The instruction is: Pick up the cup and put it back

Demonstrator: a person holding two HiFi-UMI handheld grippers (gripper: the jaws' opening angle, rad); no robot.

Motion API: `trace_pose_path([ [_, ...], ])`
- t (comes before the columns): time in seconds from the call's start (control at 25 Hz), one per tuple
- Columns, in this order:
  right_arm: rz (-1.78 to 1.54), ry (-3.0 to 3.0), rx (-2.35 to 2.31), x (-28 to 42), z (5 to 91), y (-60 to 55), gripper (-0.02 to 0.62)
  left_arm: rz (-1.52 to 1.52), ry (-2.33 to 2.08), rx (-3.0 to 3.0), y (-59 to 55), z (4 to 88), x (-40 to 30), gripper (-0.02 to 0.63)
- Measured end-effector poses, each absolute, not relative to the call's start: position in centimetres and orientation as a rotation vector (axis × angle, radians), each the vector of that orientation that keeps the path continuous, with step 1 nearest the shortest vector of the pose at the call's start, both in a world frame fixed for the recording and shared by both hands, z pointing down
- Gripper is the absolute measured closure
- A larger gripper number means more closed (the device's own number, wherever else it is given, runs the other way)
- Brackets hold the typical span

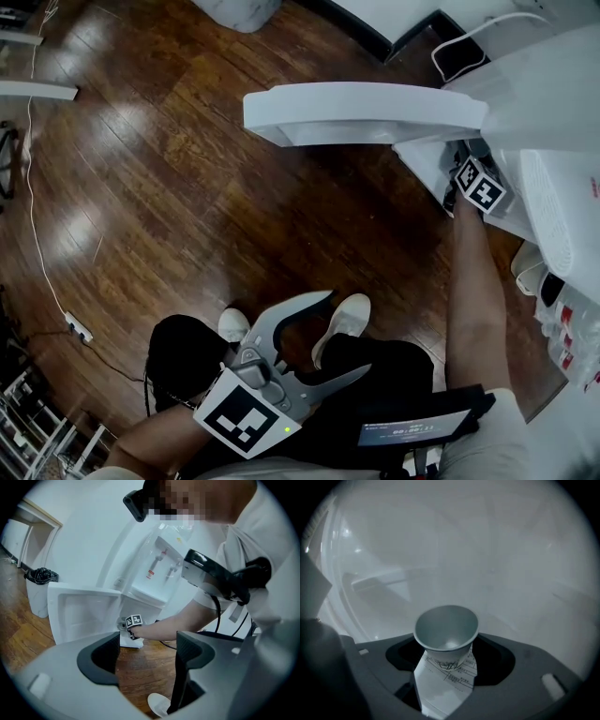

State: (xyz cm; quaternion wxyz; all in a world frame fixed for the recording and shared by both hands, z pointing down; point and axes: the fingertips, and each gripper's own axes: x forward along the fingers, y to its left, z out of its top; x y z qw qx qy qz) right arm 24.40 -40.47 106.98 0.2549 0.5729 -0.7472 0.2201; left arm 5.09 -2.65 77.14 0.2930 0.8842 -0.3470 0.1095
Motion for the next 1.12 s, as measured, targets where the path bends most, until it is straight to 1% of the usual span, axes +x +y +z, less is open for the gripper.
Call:
trace_pose_path([
  [0.08,0.588,-2.009,1.554,24.4,107.4,-40.4,0.269,0.294,-0.92,2.36,-2.5,77.4,5.1,0.255],
  [0.12,0.579,-1.997,1.544,24.4,107.6,-40.4,0.244,0.296,-0.918,2.362,-2.5,77.4,5.1,0.255],
  [0.16,0.575,-1.99,1.536,24.4,107.7,-40.4,0.195,0.298,-0.918,2.366,-2.5,77.5,5.1,0.255],
  [0.2,0.576,-1.988,1.534,24.5,107.7,-40.3,0.181,0.298,-0.921,2.369,-2.5,77.5,5.0,0.255],
  [0.28,0.58,-1.99,1.54,24.6,107.2,-40.1,0.192,0.295,-0.929,2.365,-2.6,77.4,4.7,0.255],
  [0.44,0.585,-1.985,1.519,24.1,105.7,-37.8,0.192,0.261,-0.95,2.32,-2.3,76.3,4.1,0.255],
  [0.76,0.673,-1.947,1.346,21.4,98.9,-26.8,0.192,0.29,-0.965,2.224,0.5,70.7,3.5,0.255],
  [0.92,0.751,-1.942,1.286,20.3,92.7,-20.8,0.192,0.305,-0.947,2.207,1.7,65.2,3.5,0.255],
  [1.12,0.797,-1.998,1.205,18.0,81.1,-15.2,0.192,0.307,-0.916,2.254,2.6,55.8,3.8,0.255],
])
